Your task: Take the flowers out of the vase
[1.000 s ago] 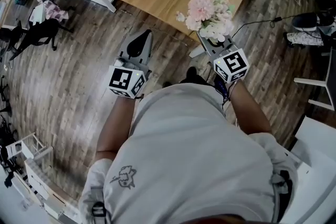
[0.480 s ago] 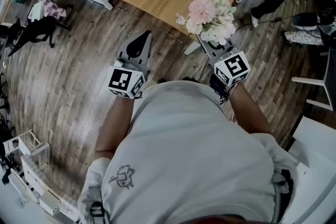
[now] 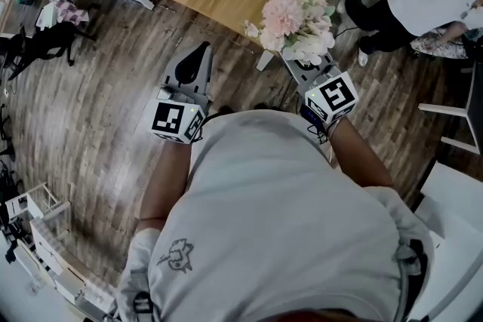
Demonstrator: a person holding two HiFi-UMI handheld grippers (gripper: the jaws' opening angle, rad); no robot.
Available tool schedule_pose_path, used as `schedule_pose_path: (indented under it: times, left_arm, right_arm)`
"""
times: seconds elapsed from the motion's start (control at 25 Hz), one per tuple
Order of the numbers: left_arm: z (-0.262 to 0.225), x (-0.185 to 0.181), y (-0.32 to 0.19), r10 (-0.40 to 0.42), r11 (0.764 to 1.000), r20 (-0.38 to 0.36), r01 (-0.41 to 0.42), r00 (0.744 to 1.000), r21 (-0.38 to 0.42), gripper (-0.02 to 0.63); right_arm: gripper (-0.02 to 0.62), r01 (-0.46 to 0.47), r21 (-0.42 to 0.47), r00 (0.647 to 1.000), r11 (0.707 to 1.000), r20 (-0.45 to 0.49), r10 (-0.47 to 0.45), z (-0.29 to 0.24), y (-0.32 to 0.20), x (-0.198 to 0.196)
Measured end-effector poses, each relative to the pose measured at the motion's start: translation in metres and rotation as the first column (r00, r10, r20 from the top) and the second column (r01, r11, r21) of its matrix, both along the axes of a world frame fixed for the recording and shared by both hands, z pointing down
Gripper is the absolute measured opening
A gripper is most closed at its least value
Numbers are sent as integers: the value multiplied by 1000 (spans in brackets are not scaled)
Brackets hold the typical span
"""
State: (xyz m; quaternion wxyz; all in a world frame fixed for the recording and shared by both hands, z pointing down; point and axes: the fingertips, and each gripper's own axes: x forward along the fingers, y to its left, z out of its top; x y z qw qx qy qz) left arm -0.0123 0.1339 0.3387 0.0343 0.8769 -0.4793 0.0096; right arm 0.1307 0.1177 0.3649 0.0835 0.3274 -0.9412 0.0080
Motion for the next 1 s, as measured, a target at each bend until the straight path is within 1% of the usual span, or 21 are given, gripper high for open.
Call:
schedule_pose_path:
  times: [0.36, 1.0]
  left_arm:
    - [0, 32, 5, 4, 1000, 11, -4, 1000, -6, 5]
    - [2, 45, -1, 15, 1000, 10, -14, 1000, -18, 5]
  right_arm:
    - [57, 22, -8, 1000, 1000, 17, -22, 3, 11, 22]
    - [55, 19, -19, 999, 1000, 32, -19, 7, 9, 30]
